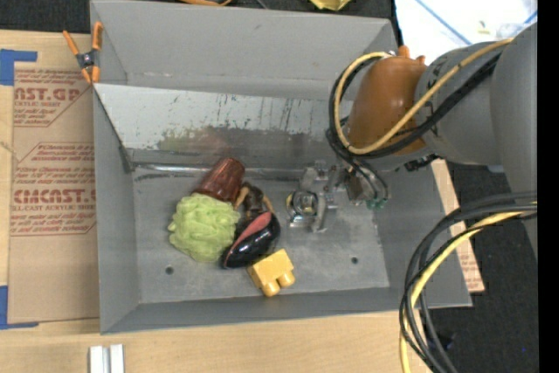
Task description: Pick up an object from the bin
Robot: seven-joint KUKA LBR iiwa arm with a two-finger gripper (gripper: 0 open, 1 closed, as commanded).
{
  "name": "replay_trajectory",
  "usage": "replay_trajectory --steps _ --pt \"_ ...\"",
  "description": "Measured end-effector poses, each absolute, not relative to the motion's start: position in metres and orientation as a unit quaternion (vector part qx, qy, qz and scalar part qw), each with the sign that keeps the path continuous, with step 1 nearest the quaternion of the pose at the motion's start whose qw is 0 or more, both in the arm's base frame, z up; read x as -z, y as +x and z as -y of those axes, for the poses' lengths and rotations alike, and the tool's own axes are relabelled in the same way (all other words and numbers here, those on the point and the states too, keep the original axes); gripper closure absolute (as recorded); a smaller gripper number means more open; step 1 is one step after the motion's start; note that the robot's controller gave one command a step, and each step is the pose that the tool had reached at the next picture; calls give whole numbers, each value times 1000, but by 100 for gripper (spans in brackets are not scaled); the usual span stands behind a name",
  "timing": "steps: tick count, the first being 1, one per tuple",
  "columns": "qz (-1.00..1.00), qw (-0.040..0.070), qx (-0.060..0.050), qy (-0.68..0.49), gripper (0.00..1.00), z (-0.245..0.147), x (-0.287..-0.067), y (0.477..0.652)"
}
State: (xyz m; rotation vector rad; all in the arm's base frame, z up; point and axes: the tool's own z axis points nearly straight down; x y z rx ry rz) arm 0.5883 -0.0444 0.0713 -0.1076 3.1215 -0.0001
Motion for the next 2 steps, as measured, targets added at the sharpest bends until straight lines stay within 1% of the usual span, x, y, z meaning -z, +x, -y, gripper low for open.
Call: replay_trajectory --steps 1,2 --pt "-999 9 0 -35 100 44 -71 588" --pt "-999 2 -1 -35 100 44 -84 584"
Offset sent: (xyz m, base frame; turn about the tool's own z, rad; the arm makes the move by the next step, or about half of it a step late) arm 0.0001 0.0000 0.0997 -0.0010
